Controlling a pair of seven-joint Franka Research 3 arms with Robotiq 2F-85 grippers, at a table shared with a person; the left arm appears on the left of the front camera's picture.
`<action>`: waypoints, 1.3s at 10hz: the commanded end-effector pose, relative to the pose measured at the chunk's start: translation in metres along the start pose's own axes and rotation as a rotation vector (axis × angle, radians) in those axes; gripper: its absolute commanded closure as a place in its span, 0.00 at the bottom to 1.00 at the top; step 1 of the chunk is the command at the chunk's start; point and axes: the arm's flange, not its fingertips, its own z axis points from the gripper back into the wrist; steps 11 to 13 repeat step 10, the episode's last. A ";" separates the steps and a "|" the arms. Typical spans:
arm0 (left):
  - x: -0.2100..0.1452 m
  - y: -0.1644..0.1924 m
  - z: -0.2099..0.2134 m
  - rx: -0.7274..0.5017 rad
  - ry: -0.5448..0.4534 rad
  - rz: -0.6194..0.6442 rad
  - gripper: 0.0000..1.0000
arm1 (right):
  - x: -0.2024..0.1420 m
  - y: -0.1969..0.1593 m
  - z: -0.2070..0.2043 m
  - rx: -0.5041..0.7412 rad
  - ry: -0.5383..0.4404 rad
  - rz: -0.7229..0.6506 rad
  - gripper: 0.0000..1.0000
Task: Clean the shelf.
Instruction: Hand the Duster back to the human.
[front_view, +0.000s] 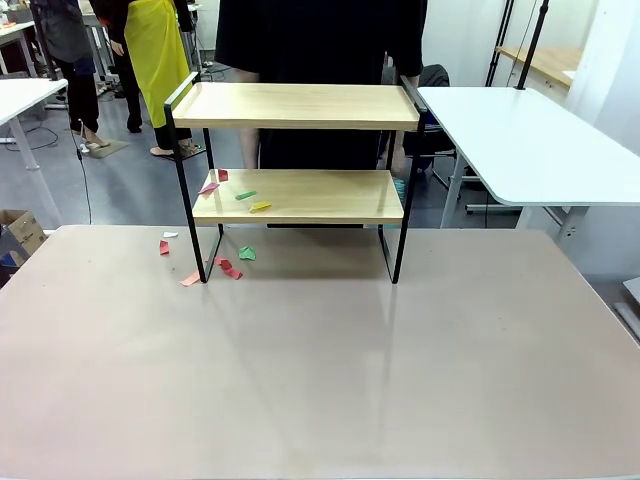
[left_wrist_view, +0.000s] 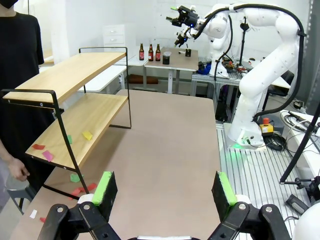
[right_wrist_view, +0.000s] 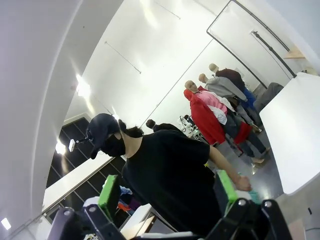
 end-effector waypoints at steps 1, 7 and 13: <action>0.002 0.001 -0.001 0.004 -0.025 -0.010 0.00 | -0.001 0.002 0.001 0.001 -0.007 -0.007 0.00; 0.002 0.001 -0.001 0.004 -0.025 -0.010 0.00 | -0.001 0.002 0.001 0.001 -0.007 -0.007 0.00; 0.002 0.001 -0.001 0.004 -0.025 -0.010 0.00 | -0.001 0.002 0.001 0.001 -0.007 -0.007 0.00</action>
